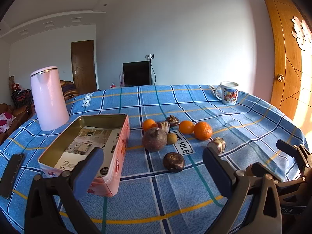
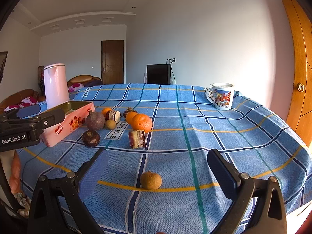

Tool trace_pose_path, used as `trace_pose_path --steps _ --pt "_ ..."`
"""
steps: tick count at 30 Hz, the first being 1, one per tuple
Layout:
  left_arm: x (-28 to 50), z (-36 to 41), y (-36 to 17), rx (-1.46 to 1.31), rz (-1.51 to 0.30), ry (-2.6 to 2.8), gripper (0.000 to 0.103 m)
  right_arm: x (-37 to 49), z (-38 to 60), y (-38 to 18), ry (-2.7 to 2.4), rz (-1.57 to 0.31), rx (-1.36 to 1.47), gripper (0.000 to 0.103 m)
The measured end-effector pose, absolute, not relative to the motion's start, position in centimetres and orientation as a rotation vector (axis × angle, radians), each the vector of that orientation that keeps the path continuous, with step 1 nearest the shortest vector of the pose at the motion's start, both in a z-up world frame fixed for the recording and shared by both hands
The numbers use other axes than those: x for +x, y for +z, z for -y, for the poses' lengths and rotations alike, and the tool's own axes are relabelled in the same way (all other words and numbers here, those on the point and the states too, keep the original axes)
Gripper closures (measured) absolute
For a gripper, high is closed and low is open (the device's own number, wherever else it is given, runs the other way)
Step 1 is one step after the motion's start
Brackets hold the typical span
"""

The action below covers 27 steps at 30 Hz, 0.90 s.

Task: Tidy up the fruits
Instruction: 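Grasp the brown round fruit with the right tool while the left tool grasps a dark mangosteen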

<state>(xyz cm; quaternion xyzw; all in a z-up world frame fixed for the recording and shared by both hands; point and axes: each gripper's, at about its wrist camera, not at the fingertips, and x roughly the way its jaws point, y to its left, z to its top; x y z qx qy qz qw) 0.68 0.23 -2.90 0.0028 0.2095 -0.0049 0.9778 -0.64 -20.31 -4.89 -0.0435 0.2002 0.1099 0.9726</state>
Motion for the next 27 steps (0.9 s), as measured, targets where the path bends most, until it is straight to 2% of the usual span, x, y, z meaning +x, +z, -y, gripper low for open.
trace_pose_path --steps 6,7,9,11,13,15,17,22,27 --pt "1.2 -0.4 -4.0 -0.006 -0.454 -0.021 0.000 0.4 20.6 -6.7 0.238 -0.459 -0.079 0.002" --pt "1.3 -0.4 -4.1 -0.004 -0.457 -0.025 0.000 0.7 20.7 -7.1 0.240 -0.469 -0.076 0.005" --pt "1.4 -0.1 -4.3 0.002 -0.464 -0.032 0.000 1.3 20.8 -7.7 0.257 -0.495 -0.069 0.016" --pt "1.7 0.2 -4.6 0.011 -0.473 -0.040 0.000 1.9 20.7 -8.5 0.280 -0.539 -0.064 0.038" --pt "1.9 0.6 -4.8 0.022 -0.483 -0.045 0.000 1.9 20.5 -8.8 0.284 -0.536 -0.081 0.043" --pt "2.3 1.0 -5.0 0.034 -0.494 -0.045 0.000 1.8 20.6 -8.8 0.306 -0.532 -0.079 0.055" --pt "2.8 1.3 -5.0 0.043 -0.503 -0.049 0.006 1.8 20.7 -8.8 0.323 -0.527 -0.078 0.074" --pt "4.3 2.0 -5.3 0.055 -0.550 -0.067 0.019 1.8 20.8 -8.6 0.361 -0.507 -0.055 0.074" --pt "6.2 2.6 -5.8 0.062 -0.620 -0.079 0.020 1.7 21.2 -8.1 0.380 -0.474 -0.032 0.074"
